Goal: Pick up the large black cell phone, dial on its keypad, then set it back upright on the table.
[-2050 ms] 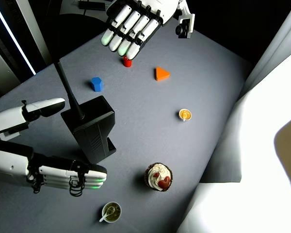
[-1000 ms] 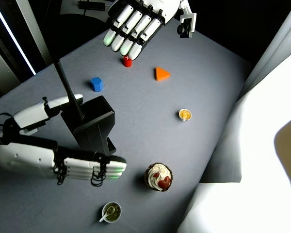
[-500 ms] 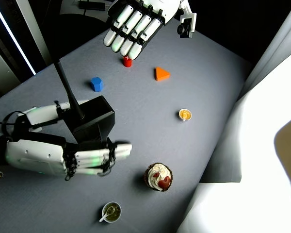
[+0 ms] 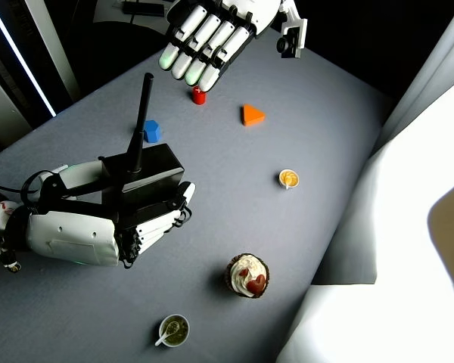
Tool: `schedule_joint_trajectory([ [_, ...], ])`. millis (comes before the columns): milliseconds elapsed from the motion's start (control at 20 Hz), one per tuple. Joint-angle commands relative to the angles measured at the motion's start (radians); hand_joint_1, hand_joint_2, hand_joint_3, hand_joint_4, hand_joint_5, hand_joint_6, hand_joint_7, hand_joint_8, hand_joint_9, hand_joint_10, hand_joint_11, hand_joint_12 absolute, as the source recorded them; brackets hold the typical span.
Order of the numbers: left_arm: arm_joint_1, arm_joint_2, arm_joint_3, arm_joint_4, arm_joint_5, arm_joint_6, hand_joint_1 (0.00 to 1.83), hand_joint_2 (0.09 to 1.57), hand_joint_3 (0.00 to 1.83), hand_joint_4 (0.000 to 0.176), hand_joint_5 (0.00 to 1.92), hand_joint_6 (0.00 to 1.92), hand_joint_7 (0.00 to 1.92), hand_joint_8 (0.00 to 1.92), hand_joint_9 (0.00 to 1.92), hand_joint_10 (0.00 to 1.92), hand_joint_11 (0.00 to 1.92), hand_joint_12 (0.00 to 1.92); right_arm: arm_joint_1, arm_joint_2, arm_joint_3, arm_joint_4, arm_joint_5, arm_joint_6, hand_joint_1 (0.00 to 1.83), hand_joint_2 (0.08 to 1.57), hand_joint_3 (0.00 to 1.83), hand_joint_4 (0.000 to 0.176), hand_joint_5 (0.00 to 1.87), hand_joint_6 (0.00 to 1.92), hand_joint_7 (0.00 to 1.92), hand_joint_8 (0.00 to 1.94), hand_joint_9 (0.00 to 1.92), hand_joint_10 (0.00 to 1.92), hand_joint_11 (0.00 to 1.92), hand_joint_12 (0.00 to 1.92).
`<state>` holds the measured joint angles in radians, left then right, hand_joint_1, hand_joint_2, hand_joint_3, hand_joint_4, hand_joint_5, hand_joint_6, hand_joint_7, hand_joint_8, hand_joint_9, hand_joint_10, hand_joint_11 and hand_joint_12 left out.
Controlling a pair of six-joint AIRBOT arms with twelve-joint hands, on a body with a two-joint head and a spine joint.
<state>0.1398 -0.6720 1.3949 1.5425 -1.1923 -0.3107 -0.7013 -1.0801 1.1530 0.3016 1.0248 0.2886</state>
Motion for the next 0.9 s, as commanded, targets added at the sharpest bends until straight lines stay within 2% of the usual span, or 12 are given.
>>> schedule_joint_trajectory([
  [0,-0.03,0.002,-0.005,-0.102,-0.055,-0.009,0.06,1.2,0.0,0.0,0.13,0.0,0.14,0.0,0.12,0.0,0.0,0.25,0.011,0.023,-0.003,-0.001,0.14,0.02,1.38,1.1,0.0,0.0,0.91,0.94,0.98,0.91,1.04,1.14,1.07,1.16],
  [200,-0.025,0.002,-0.018,-0.109,-0.059,-0.033,0.03,1.2,0.0,0.0,0.09,0.0,0.11,0.0,0.1,0.0,0.0,0.2,0.031,0.062,-0.022,-0.011,0.161,0.019,1.38,1.12,0.0,0.0,0.88,1.0,0.93,0.99,1.0,1.19,1.07,1.12],
  [300,-0.022,0.002,-0.042,-0.099,-0.047,-0.056,0.12,1.2,0.0,0.0,0.12,0.01,0.13,0.01,0.11,0.0,0.0,0.24,0.06,0.073,-0.028,-0.011,0.172,0.019,1.37,1.14,0.0,0.0,0.83,1.04,0.91,1.04,0.98,1.24,1.07,1.12],
  [350,-0.016,0.003,-0.051,-0.096,-0.03,-0.061,0.11,1.2,0.0,0.0,0.1,0.0,0.11,0.0,0.09,0.0,0.0,0.19,0.071,0.075,-0.03,-0.011,0.181,0.019,1.37,1.14,0.0,0.0,0.82,1.04,0.9,1.05,0.98,1.23,1.1,1.09],
  [400,-0.006,0.004,-0.063,-0.109,-0.006,-0.04,0.12,1.21,0.0,0.0,0.1,0.0,0.11,0.0,0.09,0.0,0.0,0.18,0.09,0.077,-0.035,-0.011,0.192,0.019,1.38,1.13,0.0,0.0,0.83,1.02,0.92,1.03,1.01,1.18,1.11,1.05],
  [450,-0.002,0.003,-0.072,-0.125,0.021,-0.019,0.14,1.21,0.0,0.0,0.12,0.0,0.13,0.0,0.12,0.0,0.0,0.25,0.107,0.08,-0.042,-0.011,0.205,0.023,1.38,1.12,0.0,0.0,0.83,1.02,0.93,1.01,1.03,1.14,1.13,1.01],
  [550,0.003,-0.002,-0.08,-0.13,0.088,-0.007,0.27,1.19,0.0,0.0,0.14,0.0,0.17,0.01,0.18,0.01,0.0,0.35,0.138,0.085,-0.061,-0.011,0.216,0.025,1.38,1.13,0.0,0.0,0.81,1.02,0.92,1.04,1.03,1.16,1.13,1.01],
  [650,0.006,-0.014,-0.081,-0.147,0.167,0.032,0.33,1.25,0.01,0.0,0.12,0.0,0.18,0.0,0.19,0.01,0.0,0.35,0.166,0.094,-0.091,-0.013,0.223,0.03,1.38,1.12,0.0,0.0,0.82,1.05,0.94,1.0,1.06,1.08,1.11,0.99],
  [750,0.015,-0.018,-0.085,-0.176,0.257,0.081,0.51,1.27,0.0,0.0,0.16,0.0,0.26,0.01,0.3,0.02,0.0,0.77,0.179,0.108,-0.116,-0.037,0.223,0.044,1.38,1.12,0.0,0.0,0.81,1.08,0.94,0.98,1.05,1.1,1.08,1.0],
  [800,0.016,-0.02,-0.088,-0.178,0.297,0.097,0.6,1.27,0.0,0.0,0.18,0.0,0.35,0.01,0.43,0.04,0.0,1.01,0.183,0.115,-0.127,-0.049,0.223,0.045,1.38,1.12,0.0,0.0,0.83,1.06,0.96,0.96,1.04,1.11,1.08,1.02],
  [850,0.016,-0.023,-0.087,-0.19,0.343,0.127,0.59,1.32,0.01,0.0,0.2,0.0,0.43,0.01,0.57,0.07,0.07,1.14,0.185,0.122,-0.14,-0.061,0.223,0.049,1.38,1.12,0.0,0.0,0.85,1.03,0.96,0.95,1.03,1.13,1.07,1.03],
])
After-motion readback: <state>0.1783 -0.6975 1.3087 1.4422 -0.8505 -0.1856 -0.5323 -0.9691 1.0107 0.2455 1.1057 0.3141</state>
